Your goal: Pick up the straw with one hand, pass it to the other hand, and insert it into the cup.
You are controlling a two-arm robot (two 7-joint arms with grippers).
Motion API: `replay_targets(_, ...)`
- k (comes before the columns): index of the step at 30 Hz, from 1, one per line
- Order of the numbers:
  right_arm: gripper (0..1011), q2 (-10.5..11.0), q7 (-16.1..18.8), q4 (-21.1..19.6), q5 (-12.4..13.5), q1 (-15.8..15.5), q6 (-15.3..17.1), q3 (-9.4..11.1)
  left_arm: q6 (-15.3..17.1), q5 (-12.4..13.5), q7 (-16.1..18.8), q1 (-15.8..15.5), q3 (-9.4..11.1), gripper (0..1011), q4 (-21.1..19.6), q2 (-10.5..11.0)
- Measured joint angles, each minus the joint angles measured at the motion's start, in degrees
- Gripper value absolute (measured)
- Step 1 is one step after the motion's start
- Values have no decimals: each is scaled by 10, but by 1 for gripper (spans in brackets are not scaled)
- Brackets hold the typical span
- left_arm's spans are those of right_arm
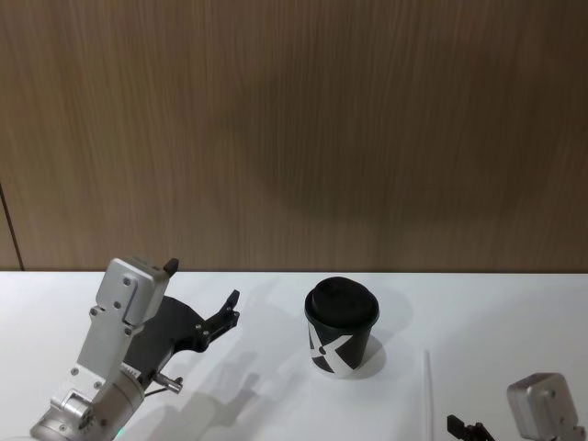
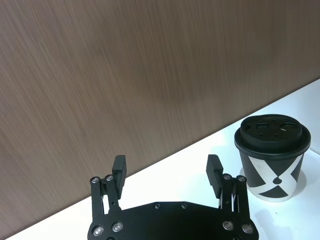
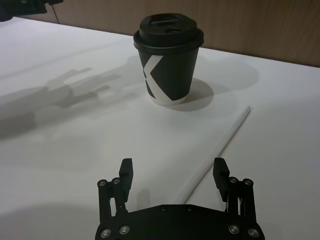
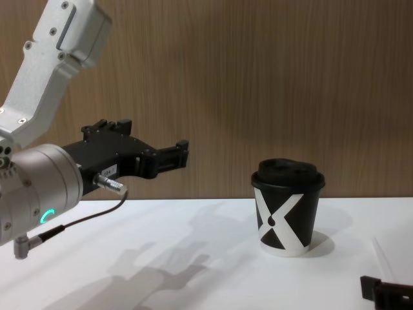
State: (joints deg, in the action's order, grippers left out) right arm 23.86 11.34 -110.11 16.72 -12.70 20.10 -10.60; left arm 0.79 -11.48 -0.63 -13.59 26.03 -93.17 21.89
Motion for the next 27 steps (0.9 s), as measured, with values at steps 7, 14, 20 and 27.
replay_targets(7,1001,-1,3,-4,4,-2,16,4,0,0,0,0,0,1003,0,0)
replay_targets(14,1001,-1,8,-6,8,-3,31,6,0,0,0,0,0,1003,0,0)
replay_targets(20,1001,0,10,-8,15,-2,46,7,0,0,0,0,0,1003,0,0)
replay_targets(27,1001,0,12,-8,23,0,60,8,0,0,0,0,0,1003,0,0)
